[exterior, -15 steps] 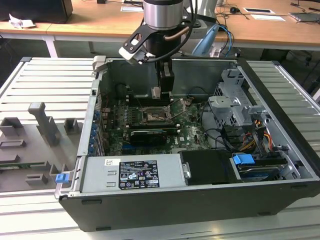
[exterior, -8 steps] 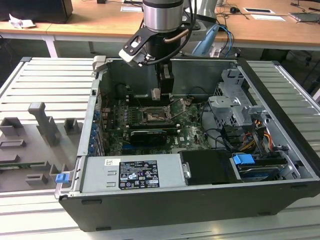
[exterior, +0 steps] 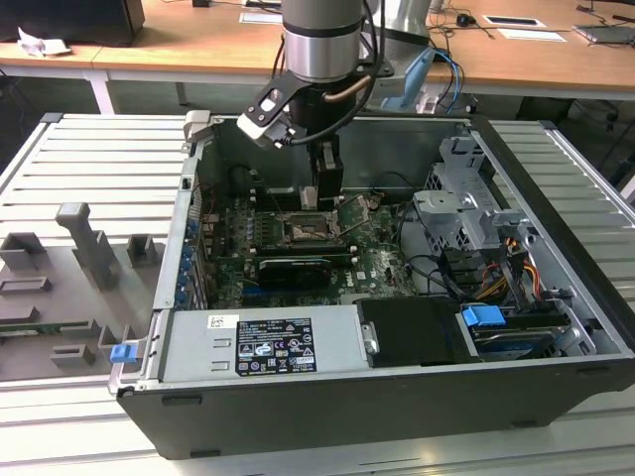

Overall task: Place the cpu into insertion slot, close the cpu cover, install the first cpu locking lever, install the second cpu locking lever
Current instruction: 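Place the cpu into insertion slot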

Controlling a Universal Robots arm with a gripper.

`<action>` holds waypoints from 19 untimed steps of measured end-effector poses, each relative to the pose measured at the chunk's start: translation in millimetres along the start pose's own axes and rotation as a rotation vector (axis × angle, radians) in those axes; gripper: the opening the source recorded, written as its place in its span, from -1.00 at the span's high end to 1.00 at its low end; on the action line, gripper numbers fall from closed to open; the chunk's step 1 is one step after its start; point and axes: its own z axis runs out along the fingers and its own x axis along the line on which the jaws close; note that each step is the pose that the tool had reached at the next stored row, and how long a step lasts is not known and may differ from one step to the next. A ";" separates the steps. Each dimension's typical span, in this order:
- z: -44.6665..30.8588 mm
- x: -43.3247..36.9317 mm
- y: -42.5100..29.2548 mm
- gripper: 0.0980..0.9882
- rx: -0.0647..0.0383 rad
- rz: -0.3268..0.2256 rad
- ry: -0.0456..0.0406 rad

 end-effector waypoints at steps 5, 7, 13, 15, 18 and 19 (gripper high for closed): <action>11.9 0.0 -1.1 0.04 0.000 0.000 0.0002; 15.3 0.0 -2.1 0.04 0.000 0.000 0.0000; 28.4 3.4 -4.6 0.04 0.000 0.000 0.0000; 34.2 7.4 -5.0 0.04 0.000 0.000 0.0004; 39.7 11.4 -5.8 0.04 0.000 0.000 0.0017; 40.9 12.4 -6.1 0.04 0.000 0.000 0.0019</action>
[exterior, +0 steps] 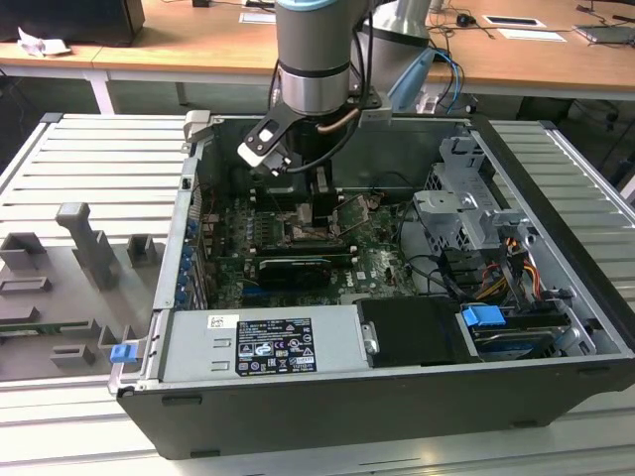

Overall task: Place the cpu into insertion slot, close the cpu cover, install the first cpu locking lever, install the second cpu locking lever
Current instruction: 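Place the cpu into insertion slot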

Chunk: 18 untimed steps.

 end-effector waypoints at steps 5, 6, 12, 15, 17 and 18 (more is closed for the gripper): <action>10.1 8.7 -4.4 0.04 0.000 0.000 0.0005; 11.3 9.1 -4.9 0.04 0.000 0.000 0.0005; 22.4 10.2 -7.9 0.04 0.000 0.001 0.0004; 27.9 11.1 -8.9 0.04 0.000 0.002 0.0004; 29.4 12.1 -9.0 0.04 0.000 0.009 -0.0003; 30.0 12.4 -9.0 0.04 0.000 0.014 -0.0006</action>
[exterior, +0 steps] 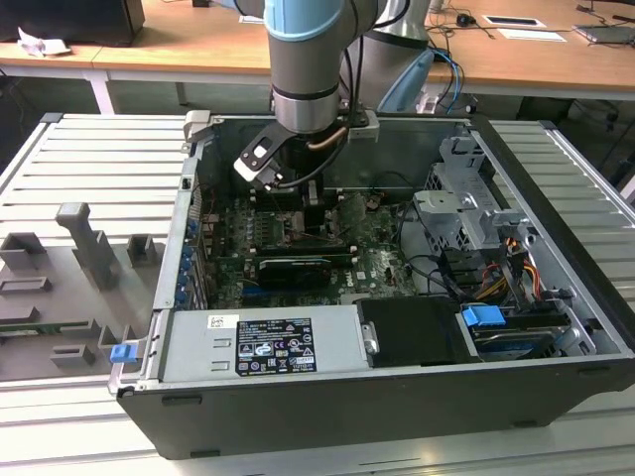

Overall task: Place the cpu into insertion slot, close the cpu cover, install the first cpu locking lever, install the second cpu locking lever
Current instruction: 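Place the cpu into insertion slot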

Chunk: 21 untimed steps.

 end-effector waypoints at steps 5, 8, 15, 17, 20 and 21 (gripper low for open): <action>4.9 3.4 -0.4 0.04 0.000 0.010 -0.0010; 6.5 4.2 -0.3 0.04 0.000 0.010 -0.0011; 12.1 4.7 0.8 0.04 0.000 0.014 -0.0013; 13.7 5.2 0.7 0.04 0.000 0.014 -0.0013; 15.1 5.3 0.5 0.04 0.000 0.014 -0.0016; 15.1 5.4 0.5 0.04 0.000 0.014 -0.0016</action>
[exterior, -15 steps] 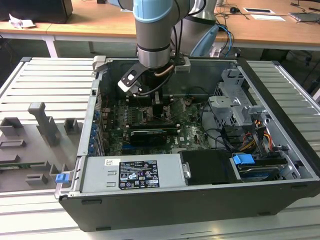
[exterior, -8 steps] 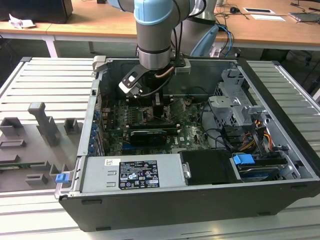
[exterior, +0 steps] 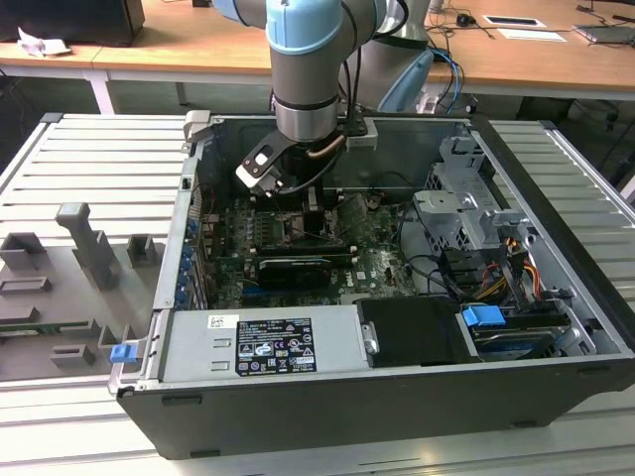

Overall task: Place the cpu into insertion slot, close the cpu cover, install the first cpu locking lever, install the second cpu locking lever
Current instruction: 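Place the cpu into insertion slot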

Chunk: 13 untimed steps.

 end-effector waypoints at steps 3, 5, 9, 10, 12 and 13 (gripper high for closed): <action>0.2 0.0 0.0 0.04 0.000 0.000 0.0002; 0.3 0.0 0.0 -0.14 0.000 0.000 0.0003; 0.1 0.1 0.0 -0.14 0.000 0.000 0.0005; -0.6 0.0 0.0 -0.14 0.000 0.000 0.0002; -1.3 0.1 0.1 -0.14 0.000 0.001 0.0004; -2.1 0.0 0.2 -0.14 0.000 0.001 0.0002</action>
